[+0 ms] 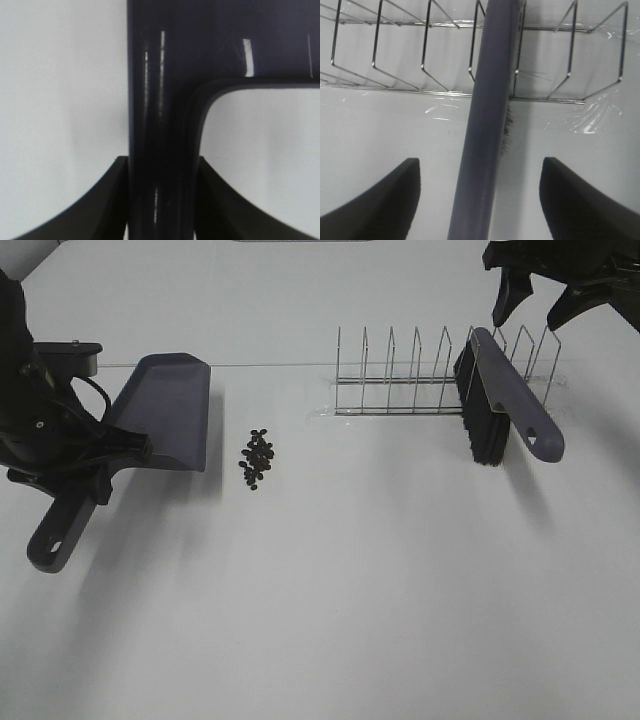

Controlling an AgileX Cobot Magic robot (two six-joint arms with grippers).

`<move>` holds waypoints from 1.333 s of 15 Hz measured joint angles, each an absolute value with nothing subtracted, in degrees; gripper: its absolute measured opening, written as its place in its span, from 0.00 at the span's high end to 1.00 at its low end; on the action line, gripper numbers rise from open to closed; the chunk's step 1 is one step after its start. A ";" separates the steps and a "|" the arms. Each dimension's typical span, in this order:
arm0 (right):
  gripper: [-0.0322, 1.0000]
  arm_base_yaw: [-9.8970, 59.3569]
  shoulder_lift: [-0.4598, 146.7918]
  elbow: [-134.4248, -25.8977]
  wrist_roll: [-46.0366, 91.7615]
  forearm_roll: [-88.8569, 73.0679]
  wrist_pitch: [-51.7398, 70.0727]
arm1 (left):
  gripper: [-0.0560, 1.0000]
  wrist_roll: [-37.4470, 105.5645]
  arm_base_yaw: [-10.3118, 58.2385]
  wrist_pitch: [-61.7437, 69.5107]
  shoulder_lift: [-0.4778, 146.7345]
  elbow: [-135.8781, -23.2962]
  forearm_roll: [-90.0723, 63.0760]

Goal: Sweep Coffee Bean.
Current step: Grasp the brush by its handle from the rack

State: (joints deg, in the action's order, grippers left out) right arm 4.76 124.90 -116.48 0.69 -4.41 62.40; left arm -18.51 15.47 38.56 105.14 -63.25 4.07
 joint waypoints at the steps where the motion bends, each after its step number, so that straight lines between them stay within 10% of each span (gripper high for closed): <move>1: 0.33 6.70 126.39 -117.28 -1.49 -1.20 62.62 | 0.62 -18.51 15.47 38.50 105.14 -63.25 4.18; 15: 0.37 6.13 135.62 -117.57 -5.44 0.63 58.10 | 0.62 -18.28 15.47 38.50 105.14 -63.25 4.64; 20: 0.61 6.13 136.13 -117.57 -5.50 0.52 58.04 | 0.62 -18.28 15.47 38.45 105.14 -63.25 4.64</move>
